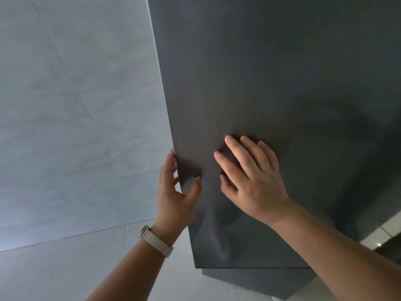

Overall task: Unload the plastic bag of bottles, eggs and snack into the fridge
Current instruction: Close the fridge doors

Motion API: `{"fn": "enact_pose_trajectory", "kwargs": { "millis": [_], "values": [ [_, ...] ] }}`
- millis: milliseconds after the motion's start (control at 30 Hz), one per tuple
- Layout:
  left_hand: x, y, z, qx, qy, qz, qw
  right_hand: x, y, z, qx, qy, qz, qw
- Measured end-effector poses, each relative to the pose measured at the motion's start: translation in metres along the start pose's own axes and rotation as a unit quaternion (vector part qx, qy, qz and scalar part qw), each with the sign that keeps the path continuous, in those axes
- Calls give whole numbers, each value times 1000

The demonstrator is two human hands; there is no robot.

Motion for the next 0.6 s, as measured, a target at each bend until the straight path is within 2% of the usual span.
{"fn": "enact_pose_trajectory", "kwargs": {
  "millis": [300, 600],
  "values": [
    [-63, -24, 42, 28, 9, 55, 998, -17, -51, -10, 72, -15, 59, 996],
    [-109, -46, 72, 47, -29, 112, 992, -22, -91, -19, 140, -38, 79, 986]
  ]
}}
Point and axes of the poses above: each hand's wrist, its own x-axis away from the middle knuckle, its own y-axis out of the back of the hand, z = x × y, the point moved 8 cm from there along -x, towards the middle knuckle, and after that the axes turned 12 degrees about x, right-handed, at the moved point
